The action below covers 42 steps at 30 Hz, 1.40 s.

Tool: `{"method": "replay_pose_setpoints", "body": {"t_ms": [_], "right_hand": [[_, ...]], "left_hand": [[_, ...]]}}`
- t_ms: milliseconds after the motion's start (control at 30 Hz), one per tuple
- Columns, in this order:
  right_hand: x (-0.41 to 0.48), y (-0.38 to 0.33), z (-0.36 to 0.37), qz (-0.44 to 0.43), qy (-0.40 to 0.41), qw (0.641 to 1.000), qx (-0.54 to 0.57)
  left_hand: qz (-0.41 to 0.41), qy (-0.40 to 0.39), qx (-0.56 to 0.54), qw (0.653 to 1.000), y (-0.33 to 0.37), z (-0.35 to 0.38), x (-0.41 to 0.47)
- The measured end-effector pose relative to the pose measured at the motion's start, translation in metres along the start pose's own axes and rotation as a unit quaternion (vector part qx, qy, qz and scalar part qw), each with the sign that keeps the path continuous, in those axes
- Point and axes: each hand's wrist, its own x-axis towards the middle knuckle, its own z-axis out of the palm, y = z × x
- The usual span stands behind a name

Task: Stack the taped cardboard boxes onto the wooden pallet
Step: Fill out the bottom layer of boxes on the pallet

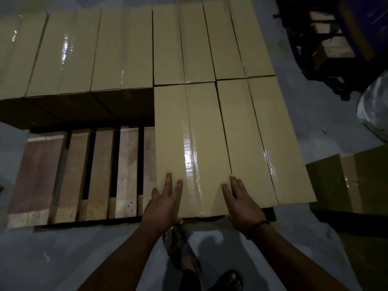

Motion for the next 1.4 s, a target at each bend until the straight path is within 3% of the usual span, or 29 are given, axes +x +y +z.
{"method": "replay_pose_setpoints", "body": {"t_ms": [667, 900, 1167, 1400], "right_hand": [[0.001, -0.007, -0.013, 0.01, -0.044, 0.999, 0.013], [-0.035, -0.034, -0.065, 0.006, 0.003, 0.997, 0.075], [-0.118, -0.066, -0.149, 0.011, 0.035, 0.995, 0.092], [-0.2, -0.083, -0.221, 0.034, 0.109, 0.987, 0.116]], "left_hand": [[-0.041, -0.032, -0.013, 0.999, 0.015, -0.013, -0.003], [-0.036, 0.017, -0.052, 0.998, 0.045, -0.045, -0.04], [-0.073, 0.104, -0.173, 0.977, 0.091, -0.105, -0.131], [-0.013, 0.142, -0.18, 0.973, 0.137, -0.17, -0.213]]}}
